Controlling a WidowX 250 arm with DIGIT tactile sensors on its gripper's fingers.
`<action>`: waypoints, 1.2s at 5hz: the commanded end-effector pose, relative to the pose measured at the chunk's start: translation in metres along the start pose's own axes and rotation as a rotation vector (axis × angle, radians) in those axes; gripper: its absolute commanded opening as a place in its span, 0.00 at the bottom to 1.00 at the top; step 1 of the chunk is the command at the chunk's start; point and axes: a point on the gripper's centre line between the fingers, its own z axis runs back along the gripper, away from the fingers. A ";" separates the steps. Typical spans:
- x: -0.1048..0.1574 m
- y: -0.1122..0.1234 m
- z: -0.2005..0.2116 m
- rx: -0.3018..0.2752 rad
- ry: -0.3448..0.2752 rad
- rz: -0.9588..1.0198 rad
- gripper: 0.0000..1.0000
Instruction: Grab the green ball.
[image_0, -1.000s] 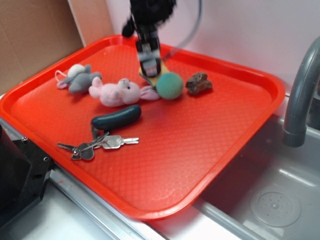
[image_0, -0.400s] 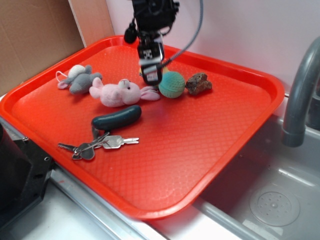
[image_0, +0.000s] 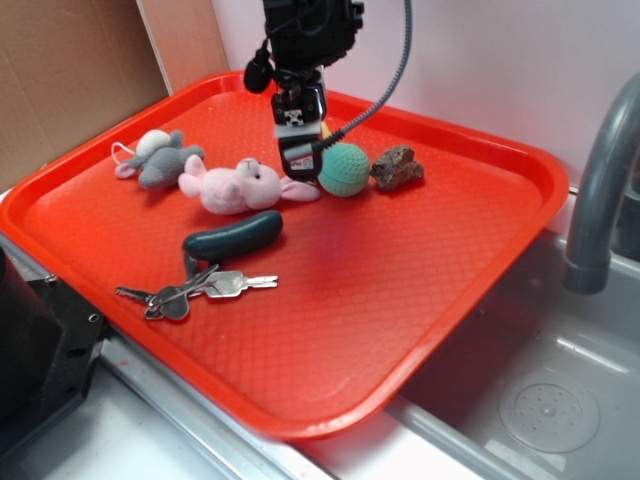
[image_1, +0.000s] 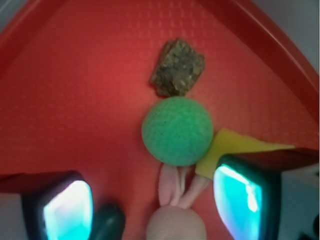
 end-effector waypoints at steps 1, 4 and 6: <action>0.012 0.012 -0.020 0.017 -0.011 -0.081 1.00; 0.012 -0.001 -0.056 -0.015 0.070 -0.055 0.00; -0.007 -0.013 0.014 0.072 -0.050 0.116 0.00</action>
